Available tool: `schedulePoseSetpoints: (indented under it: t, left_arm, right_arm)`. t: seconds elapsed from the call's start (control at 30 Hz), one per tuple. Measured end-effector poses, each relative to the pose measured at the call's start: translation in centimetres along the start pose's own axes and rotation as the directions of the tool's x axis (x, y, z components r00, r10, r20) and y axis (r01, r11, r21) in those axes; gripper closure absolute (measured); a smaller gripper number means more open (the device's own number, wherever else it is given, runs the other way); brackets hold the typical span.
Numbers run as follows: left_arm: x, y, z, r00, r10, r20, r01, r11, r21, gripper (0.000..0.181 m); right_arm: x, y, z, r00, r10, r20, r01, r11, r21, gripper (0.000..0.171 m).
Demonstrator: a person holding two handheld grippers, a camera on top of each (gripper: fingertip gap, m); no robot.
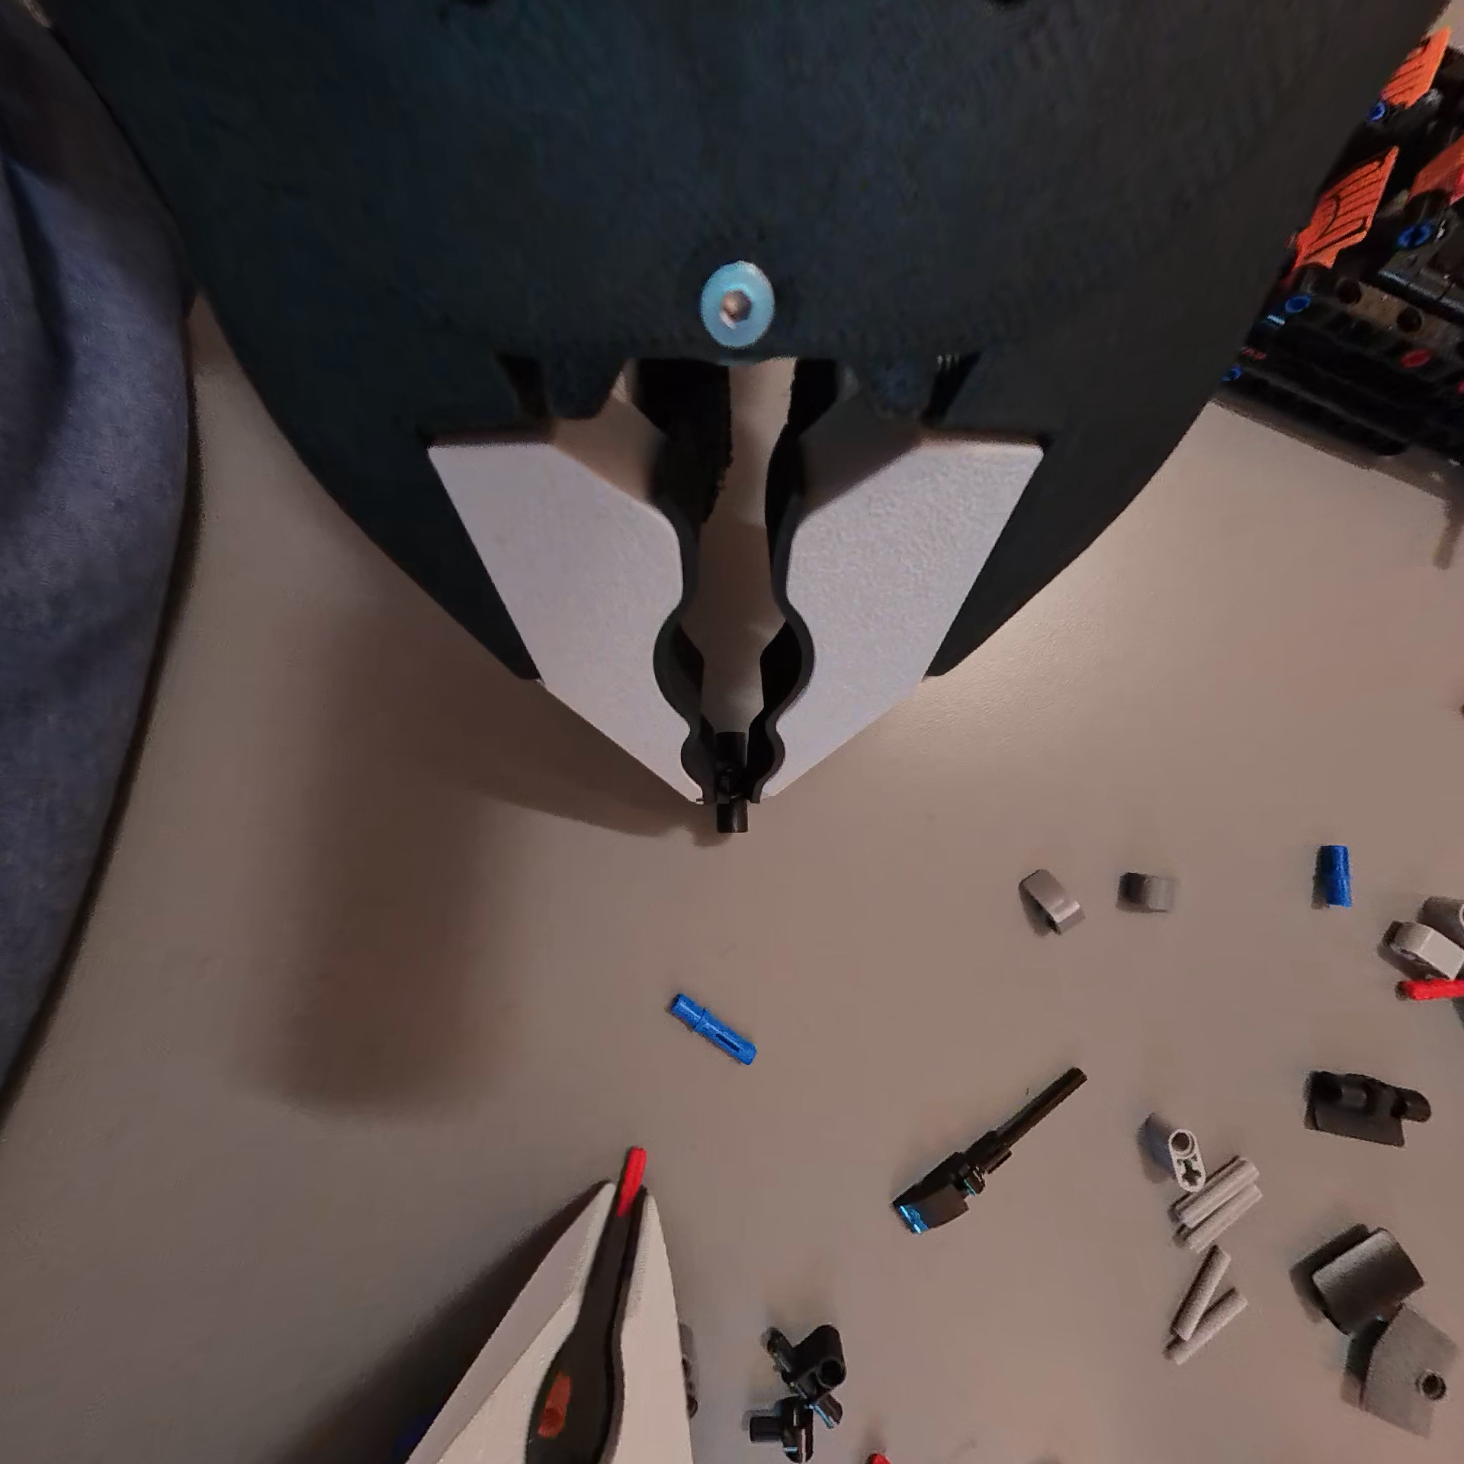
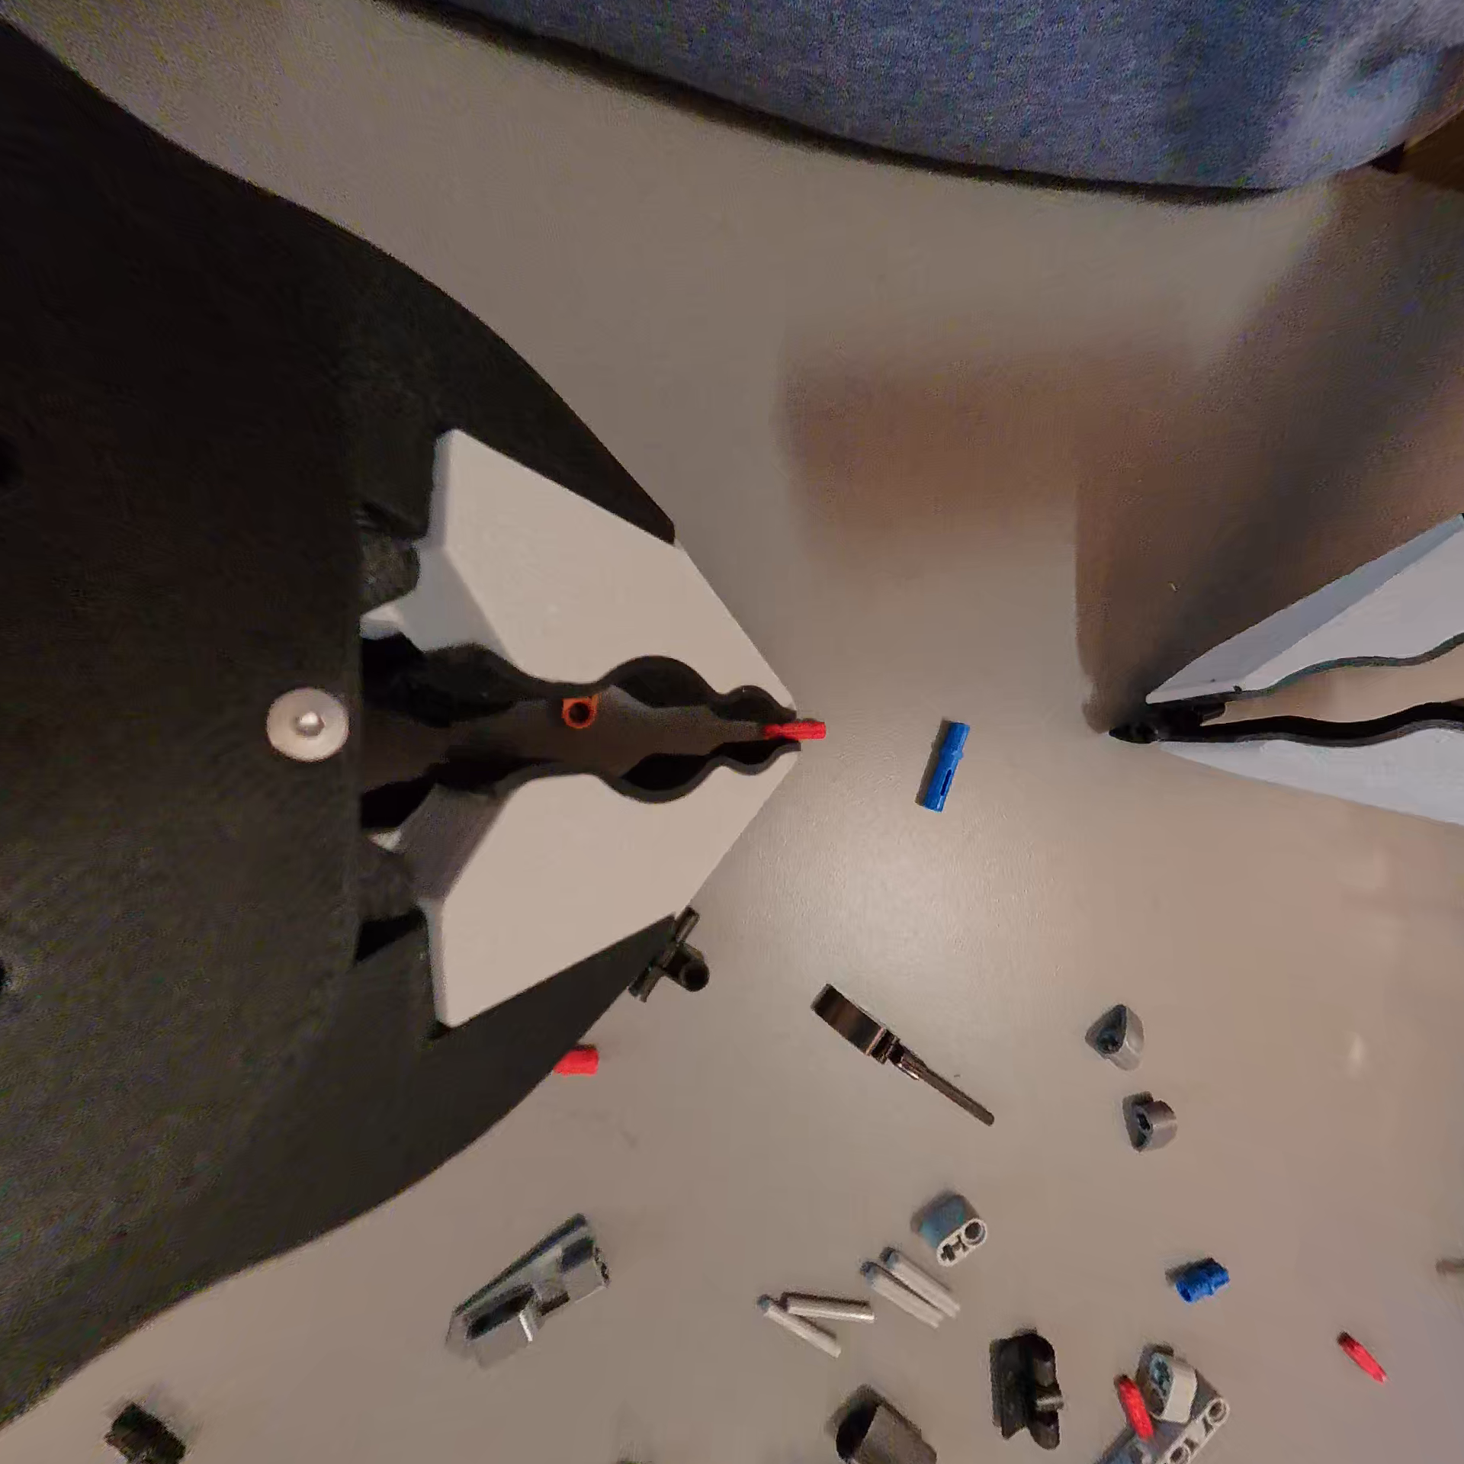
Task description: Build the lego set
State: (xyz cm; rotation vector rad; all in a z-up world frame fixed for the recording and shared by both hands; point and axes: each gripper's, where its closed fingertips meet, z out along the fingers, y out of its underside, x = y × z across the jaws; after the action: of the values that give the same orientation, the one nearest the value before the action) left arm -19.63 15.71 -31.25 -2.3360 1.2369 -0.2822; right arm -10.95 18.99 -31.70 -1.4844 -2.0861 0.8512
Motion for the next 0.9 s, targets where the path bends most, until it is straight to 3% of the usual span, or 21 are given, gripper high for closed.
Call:
schedulePoseSetpoints:
  t: [0.03,0.27,0.43,0.63,0.9]
  left_arm:
    - [0.0,0.0,0.0,1.0,-0.001,0.003,0.001,1.0,-0.001,0.176]
    - [0.7,-0.7,0.3,1.0,-0.015,-0.02,0.015,1.0,0.026,0.176]
    - [1.6,-1.4,0.6,0.997,-0.02,-0.076,0.023,0.999,0.036,0.177]
    - [1.9,-1.6,0.8,0.995,-0.023,-0.096,0.027,0.999,0.041,0.176]
    - [1.7,-1.8,1.0,0.997,0.077,0.016,-0.077,0.997,0.001,0.176]
  right_arm:
    - [0.0,0.0,0.0,1.0,0.01,0.007,-0.01,1.0,0.004,0.169]
    - [-0.6,-1.8,-0.2,1.0,0.008,0.002,-0.008,0.996,0.09,0.171]
    - [-1.6,-4.7,1.0,0.99,-0.123,-0.07,0.13,0.986,0.107,0.171]
    - [-1.5,-5.4,2.5,0.958,-0.246,-0.145,0.256,0.965,0.053,0.171]
    - [-1.0,-5.2,3.0,0.976,-0.18,-0.124,0.188,0.98,0.059,0.171]
